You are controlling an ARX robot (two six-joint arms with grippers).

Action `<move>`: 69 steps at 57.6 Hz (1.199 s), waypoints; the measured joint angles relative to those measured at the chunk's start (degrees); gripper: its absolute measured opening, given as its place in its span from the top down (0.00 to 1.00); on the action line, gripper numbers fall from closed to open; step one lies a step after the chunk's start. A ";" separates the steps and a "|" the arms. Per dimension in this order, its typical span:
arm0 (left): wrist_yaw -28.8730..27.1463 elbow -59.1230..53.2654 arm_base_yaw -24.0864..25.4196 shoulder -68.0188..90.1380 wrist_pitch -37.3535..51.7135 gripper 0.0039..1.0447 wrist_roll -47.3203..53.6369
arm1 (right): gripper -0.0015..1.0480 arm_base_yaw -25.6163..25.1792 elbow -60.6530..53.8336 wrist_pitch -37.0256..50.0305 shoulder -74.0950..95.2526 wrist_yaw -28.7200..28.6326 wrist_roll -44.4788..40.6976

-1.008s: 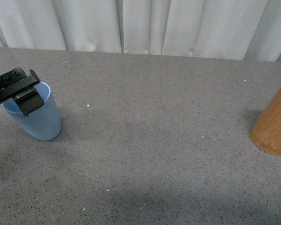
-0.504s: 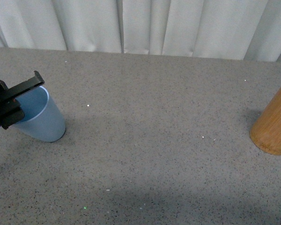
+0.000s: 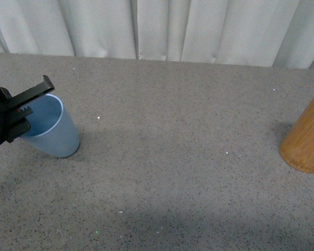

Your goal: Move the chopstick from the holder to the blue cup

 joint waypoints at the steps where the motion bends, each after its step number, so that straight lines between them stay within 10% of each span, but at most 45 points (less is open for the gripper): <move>1: 0.00 0.11 -0.09 -0.02 0.00 0.97 0.02 | 0.09 0.00 0.00 0.00 0.00 0.00 0.00; 69: 10.16 9.27 -10.16 2.84 2.51 0.97 16.20 | 0.09 0.00 0.00 0.00 0.00 0.00 0.00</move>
